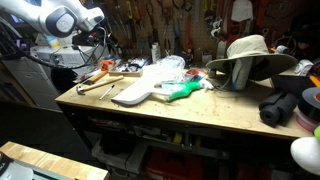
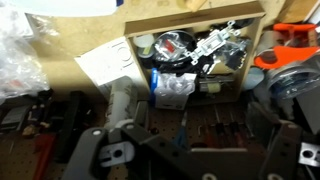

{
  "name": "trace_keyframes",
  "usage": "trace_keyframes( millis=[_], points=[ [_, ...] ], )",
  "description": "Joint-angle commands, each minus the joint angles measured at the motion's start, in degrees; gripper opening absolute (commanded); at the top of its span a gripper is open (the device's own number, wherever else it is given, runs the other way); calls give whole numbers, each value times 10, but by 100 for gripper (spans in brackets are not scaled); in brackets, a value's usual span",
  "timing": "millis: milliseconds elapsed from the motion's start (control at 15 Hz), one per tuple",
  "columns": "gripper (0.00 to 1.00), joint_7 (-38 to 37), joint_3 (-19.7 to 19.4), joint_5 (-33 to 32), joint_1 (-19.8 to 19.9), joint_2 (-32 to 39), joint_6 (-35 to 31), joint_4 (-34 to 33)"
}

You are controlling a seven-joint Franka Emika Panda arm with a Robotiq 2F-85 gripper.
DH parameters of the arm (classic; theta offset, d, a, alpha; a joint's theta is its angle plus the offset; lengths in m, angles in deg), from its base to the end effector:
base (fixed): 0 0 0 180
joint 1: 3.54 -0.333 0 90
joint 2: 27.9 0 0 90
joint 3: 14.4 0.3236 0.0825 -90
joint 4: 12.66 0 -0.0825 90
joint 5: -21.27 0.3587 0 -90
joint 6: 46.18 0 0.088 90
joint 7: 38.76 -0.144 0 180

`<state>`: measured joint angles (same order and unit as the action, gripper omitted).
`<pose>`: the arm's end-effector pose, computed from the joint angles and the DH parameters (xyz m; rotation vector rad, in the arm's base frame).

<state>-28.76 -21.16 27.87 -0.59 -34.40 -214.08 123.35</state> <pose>0.5239 -0.0972 0.4403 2.9245 -0.1509 1.0201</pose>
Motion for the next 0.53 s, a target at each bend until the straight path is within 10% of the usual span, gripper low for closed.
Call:
trace_keyframes(
  millis=[0, 467],
  points=[
    [100, -55, -10, -65, 47, 27, -17, -20],
    [100, -344, -22, -282, 142, 39, 83, -62]
  ],
)
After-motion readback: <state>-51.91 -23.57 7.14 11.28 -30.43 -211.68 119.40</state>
